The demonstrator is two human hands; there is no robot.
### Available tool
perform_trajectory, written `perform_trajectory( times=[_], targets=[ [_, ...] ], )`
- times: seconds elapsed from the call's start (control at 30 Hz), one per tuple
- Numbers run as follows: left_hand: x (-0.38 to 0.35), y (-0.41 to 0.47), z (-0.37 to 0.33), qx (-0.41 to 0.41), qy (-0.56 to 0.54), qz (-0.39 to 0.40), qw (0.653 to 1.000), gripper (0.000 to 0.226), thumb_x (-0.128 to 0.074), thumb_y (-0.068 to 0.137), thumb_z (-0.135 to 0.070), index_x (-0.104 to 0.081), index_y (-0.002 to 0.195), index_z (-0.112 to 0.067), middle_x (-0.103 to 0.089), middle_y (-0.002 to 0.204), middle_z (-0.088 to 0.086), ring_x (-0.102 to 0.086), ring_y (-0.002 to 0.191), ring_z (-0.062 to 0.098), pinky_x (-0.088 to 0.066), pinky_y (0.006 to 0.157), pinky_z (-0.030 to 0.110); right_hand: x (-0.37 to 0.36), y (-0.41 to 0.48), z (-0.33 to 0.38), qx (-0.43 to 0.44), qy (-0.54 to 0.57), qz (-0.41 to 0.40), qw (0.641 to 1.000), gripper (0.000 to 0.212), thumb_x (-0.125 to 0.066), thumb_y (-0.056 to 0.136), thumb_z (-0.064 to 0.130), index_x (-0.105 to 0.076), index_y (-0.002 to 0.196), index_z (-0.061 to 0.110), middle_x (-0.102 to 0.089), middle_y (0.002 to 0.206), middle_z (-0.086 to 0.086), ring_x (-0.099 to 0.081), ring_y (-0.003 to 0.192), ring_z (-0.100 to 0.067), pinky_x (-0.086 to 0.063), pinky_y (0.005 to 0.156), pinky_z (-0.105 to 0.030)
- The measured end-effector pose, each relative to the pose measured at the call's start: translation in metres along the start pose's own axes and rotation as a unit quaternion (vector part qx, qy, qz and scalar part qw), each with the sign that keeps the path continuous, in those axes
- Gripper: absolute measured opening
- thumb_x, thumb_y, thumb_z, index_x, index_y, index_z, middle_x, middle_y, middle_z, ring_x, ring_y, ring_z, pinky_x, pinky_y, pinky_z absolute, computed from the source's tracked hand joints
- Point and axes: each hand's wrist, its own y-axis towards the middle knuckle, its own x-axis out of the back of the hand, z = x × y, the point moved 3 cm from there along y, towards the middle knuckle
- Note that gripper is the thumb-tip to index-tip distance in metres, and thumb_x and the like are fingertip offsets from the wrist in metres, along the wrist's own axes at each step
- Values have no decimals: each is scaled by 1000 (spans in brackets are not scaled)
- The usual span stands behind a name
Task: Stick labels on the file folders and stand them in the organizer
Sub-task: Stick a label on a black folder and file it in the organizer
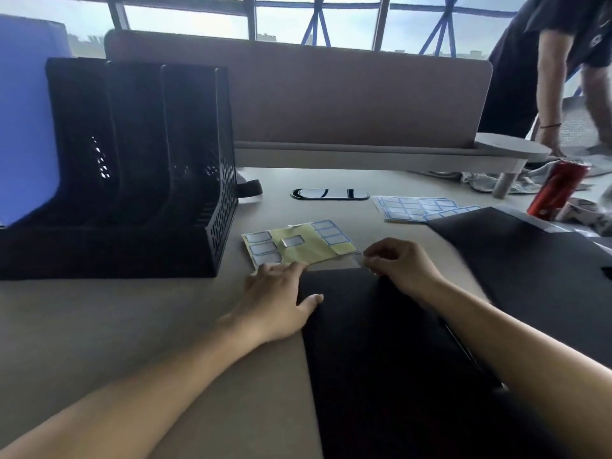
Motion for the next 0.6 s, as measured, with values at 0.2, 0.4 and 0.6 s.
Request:
perform_trajectory(
  times=[0.2, 0.4, 0.6],
  targets=[
    [2, 0, 0, -9, -71, 4, 997, 57, -62, 86, -55, -45, 137, -34, -53, 135, -7, -40, 131, 18, -33, 108, 40, -10, -4, 12, -12, 4, -12, 1000, 10, -78, 82, 16, -72, 76, 21, -69, 59, 7, -61, 56, -8, -49, 64, -27],
    [6, -5, 2, 26, -170, -35, 985, 60, -71, 81, -46, -47, 133, -31, -56, 128, -8, -37, 129, 18, -35, 107, 42, -51, -24, 35, -11, 60, 68, 996, 11, -78, 81, 6, -67, 82, 9, -71, 70, -10, -66, 53, -18, -57, 52, -31],
    [6, -7, -3, 32, -187, -71, 979, 55, -55, 70, -48, -55, 123, -34, -63, 114, -19, -48, 119, 13, -35, 104, 40, -54, -30, 33, 41, 17, 51, 998, 22, -79, 74, 3, -64, 81, 17, -69, 75, -4, -70, 59, -28, -57, 57, -38]
  ],
)
